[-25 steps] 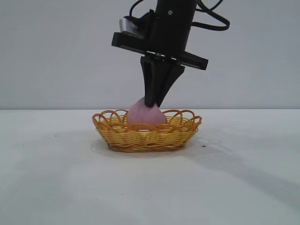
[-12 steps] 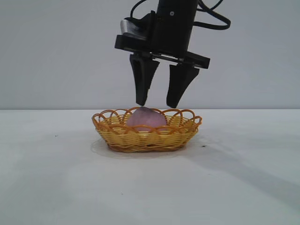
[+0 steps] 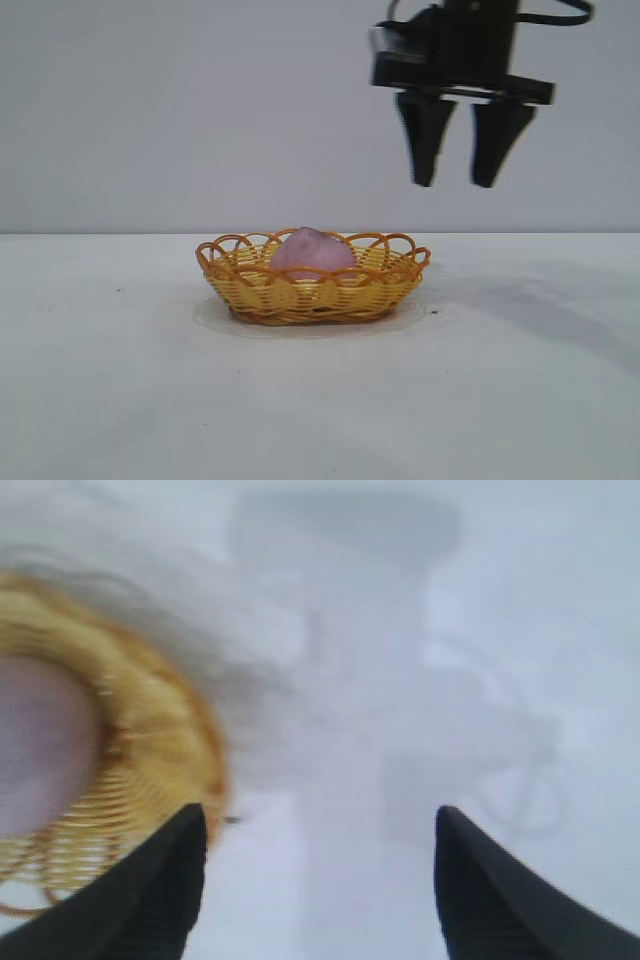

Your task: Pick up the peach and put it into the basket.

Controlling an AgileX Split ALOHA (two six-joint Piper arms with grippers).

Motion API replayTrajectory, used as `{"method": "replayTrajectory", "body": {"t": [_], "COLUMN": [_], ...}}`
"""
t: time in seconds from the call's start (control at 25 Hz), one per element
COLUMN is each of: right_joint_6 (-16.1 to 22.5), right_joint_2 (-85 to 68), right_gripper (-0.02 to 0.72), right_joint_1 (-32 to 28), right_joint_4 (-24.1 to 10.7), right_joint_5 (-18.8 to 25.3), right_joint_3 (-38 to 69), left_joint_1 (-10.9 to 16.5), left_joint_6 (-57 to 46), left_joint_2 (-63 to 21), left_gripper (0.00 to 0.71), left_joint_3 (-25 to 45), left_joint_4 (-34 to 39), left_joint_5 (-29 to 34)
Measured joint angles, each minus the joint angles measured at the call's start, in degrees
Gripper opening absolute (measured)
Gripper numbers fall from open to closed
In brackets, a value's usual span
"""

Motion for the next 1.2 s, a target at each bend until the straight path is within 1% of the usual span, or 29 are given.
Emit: {"method": "replayTrajectory", "body": {"t": [0.24, 0.44, 0.72, 0.96, 1.2], "right_joint_6": [0.0, 0.0, 0.0, 0.0, 0.0], "right_joint_2": [0.0, 0.0, -1.1, -8.4, -20.5], "right_gripper": [0.425, 0.425, 0.425, 0.425, 0.425], "right_joint_1": [-8.2, -12.1, -12.6, -12.6, -12.6], "right_joint_4": [-0.3, 0.3, 0.3, 0.3, -0.2], "right_joint_5": [1.2, 1.5, 1.6, 1.9, 2.1], "right_joint_3": [0.0, 0.0, 0.0, 0.1, 7.3], "left_joint_1": [0.0, 0.0, 0.0, 0.0, 0.0], "left_joint_6": [0.0, 0.0, 0.0, 0.0, 0.0], "left_joint_2": [0.0, 0.0, 0.0, 0.0, 0.0], "left_gripper": [0.546, 0.546, 0.546, 0.546, 0.546], "left_joint_3": [0.0, 0.0, 0.0, 0.0, 0.0], "left_joint_4": [0.0, 0.0, 0.0, 0.0, 0.0], "left_joint_5": [0.0, 0.0, 0.0, 0.0, 0.0]}}
